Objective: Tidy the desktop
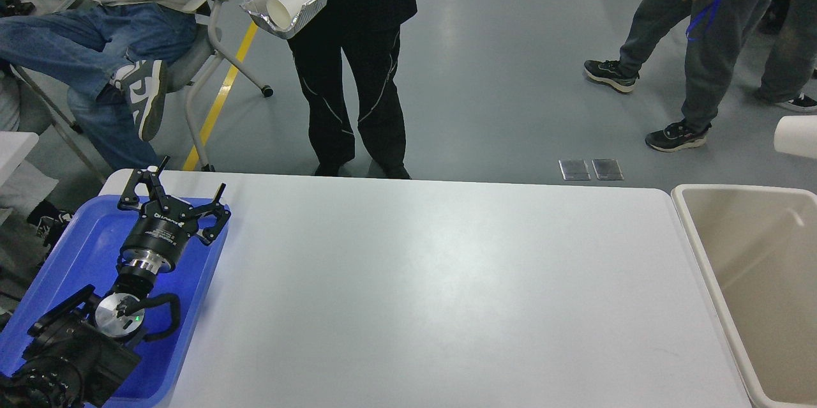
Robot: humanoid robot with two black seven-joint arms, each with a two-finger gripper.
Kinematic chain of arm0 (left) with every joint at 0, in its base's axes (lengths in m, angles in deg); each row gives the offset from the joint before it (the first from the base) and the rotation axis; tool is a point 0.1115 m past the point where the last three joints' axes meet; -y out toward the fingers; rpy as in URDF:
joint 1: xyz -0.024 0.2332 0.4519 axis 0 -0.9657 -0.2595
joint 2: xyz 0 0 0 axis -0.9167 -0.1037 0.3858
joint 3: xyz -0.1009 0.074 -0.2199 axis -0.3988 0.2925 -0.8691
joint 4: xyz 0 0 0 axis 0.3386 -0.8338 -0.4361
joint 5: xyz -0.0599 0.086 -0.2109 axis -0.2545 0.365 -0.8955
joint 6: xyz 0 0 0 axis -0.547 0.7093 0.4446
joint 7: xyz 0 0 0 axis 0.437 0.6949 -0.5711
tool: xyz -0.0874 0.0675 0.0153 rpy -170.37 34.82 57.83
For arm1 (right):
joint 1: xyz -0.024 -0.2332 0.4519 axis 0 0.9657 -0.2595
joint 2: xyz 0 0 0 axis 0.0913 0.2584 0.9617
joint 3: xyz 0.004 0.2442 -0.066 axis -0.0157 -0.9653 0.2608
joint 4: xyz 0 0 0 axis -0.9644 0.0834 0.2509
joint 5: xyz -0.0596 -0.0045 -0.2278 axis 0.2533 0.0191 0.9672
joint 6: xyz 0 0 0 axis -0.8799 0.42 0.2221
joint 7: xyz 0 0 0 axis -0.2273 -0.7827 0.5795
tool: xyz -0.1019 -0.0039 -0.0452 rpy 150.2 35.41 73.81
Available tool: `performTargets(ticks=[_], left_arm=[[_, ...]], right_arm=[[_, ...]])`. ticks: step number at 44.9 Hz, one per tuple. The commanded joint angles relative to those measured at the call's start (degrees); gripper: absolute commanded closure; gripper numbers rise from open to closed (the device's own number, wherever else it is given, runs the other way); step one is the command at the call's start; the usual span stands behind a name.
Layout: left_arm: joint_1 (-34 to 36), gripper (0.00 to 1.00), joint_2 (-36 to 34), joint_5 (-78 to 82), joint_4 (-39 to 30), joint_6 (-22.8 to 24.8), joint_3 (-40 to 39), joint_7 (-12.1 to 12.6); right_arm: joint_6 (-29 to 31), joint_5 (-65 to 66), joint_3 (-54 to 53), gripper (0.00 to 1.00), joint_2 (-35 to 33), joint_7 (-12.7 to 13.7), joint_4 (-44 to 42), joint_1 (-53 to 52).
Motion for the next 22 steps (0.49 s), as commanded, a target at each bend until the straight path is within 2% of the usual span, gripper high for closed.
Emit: performTargets(ticks=[1, 11, 22], left_arm=[[0.0, 0.0, 0.0, -0.04, 0.0, 0.0, 0.0, 0.0], [0.0, 0.0, 0.0, -0.04, 0.0, 0.0, 0.0, 0.0], [-0.08, 0.0, 0.0, -0.13, 0.0, 0.0, 0.0, 0.0]], right_arm=[[0.1, -7.04, -5.65, 1.0, 2.68, 0.33, -5.79, 8.2], [-0.51, -18.55, -5.91, 1.0, 7.87, 0.34, -10.62, 15.14], [-0.51, -20.4, -11.0, 1.0, 11.3, 0.86, -16.6, 21.65]])
